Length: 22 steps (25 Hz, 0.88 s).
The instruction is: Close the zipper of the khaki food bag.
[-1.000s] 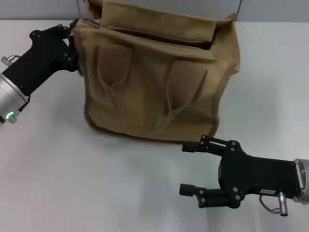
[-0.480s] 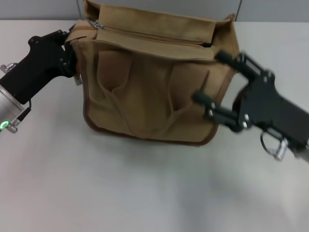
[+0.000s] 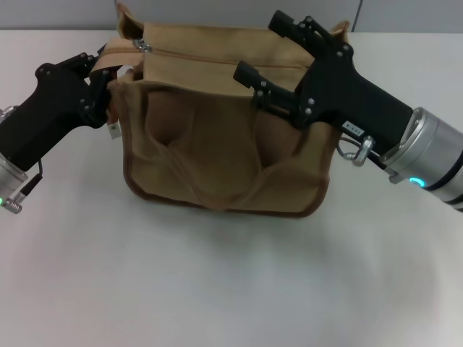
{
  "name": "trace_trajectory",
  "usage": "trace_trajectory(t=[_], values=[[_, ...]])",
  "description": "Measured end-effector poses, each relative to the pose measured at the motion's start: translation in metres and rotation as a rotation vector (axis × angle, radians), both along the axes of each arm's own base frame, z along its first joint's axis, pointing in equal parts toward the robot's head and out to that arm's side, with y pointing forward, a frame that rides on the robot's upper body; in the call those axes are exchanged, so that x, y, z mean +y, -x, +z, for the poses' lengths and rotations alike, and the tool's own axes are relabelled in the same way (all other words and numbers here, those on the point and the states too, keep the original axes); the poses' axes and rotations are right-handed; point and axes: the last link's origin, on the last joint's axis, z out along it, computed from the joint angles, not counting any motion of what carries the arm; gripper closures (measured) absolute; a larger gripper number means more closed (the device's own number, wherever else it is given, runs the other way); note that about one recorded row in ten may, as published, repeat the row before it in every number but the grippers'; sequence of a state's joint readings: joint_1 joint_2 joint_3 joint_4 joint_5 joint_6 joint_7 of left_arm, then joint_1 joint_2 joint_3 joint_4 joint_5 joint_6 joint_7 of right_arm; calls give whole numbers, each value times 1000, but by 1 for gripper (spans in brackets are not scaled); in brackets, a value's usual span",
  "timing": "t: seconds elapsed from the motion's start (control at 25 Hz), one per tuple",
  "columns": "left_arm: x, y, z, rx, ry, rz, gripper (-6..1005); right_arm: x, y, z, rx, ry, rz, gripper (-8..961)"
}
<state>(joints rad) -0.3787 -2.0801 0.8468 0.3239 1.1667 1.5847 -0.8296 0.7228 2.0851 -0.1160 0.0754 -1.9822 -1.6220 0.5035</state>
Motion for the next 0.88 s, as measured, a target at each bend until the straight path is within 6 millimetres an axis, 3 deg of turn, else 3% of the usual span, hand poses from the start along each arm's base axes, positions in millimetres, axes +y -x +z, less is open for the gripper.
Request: trace_trajectory(t=[0.16, 0.32, 0.52, 0.88], values=[[-2, 0, 1, -6, -1, -5, 974, 5, 0, 11, 110, 236, -78, 114], [-1, -1, 1, -6, 0, -11, 973, 12, -1, 21, 155, 286, -113, 113], [2, -8, -2, -12, 16, -36, 971, 19, 12, 22, 103, 96, -16, 113], [11, -23, -8, -23, 55, -81, 969, 26, 38, -15, -122, -255, 87, 113]])
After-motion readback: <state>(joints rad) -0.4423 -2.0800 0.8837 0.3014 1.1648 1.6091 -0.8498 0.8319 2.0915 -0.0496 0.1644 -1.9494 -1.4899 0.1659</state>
